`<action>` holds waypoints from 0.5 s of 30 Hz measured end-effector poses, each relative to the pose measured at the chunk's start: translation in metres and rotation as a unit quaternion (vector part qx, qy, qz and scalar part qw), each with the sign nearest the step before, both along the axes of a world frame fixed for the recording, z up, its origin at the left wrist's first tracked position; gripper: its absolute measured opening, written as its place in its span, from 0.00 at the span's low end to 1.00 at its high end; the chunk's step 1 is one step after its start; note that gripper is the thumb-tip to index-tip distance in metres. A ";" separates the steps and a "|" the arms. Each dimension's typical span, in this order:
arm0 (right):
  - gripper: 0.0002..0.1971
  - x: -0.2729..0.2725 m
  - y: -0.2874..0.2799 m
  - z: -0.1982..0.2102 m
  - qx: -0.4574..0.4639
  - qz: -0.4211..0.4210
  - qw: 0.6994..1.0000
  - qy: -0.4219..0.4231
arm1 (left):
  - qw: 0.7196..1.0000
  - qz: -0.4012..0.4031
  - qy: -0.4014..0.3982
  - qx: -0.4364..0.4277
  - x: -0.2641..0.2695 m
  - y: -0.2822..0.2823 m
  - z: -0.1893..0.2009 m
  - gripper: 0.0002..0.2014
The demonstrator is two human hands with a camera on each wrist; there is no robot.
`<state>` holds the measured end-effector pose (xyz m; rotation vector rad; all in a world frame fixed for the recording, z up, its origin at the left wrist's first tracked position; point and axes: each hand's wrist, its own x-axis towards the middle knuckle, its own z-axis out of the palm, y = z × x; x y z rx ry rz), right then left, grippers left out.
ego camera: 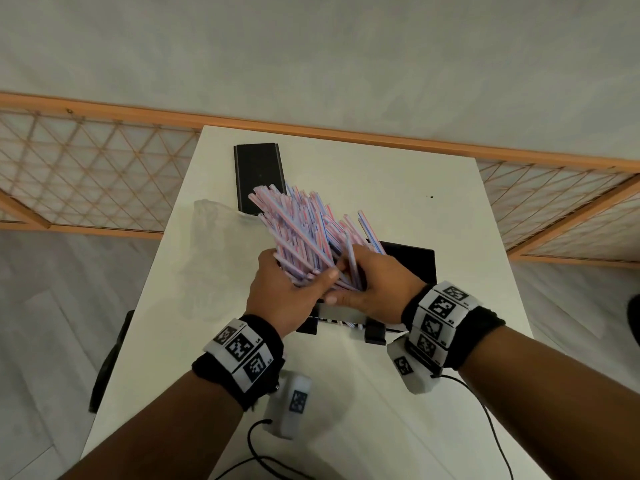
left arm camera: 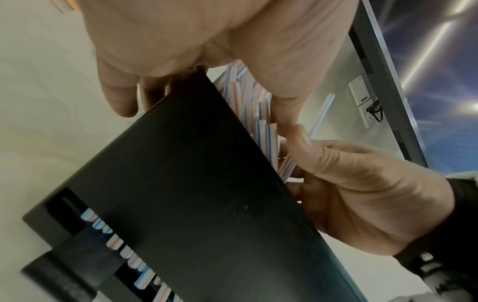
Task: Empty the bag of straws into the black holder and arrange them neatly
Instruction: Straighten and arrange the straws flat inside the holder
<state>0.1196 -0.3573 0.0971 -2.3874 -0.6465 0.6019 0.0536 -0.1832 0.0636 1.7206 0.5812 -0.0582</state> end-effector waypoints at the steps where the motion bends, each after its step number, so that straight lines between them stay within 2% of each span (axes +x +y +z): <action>1: 0.18 0.000 -0.003 0.004 0.018 -0.009 1.000 -0.011 | 1.000 -0.002 0.000 -0.003 0.000 0.000 0.000 0.43; 5: 0.02 0.003 -0.019 0.013 0.077 -0.043 0.996 -0.030 | 1.000 -0.010 0.024 -0.012 0.000 0.000 0.000 0.43; 8: 0.07 0.003 -0.021 0.021 0.105 -0.043 0.992 -0.059 | 0.999 -0.013 0.031 -0.007 0.000 -0.002 0.002 0.43; 11: 0.06 0.003 -0.017 0.035 0.143 -0.045 0.985 -0.091 | 1.000 -0.012 0.019 -0.011 -0.001 -0.003 0.002 0.44; 15: 0.12 0.005 -0.008 0.047 0.124 -0.012 0.982 -0.139 | 0.999 -0.006 -0.001 -0.039 -0.003 -0.003 0.002 0.43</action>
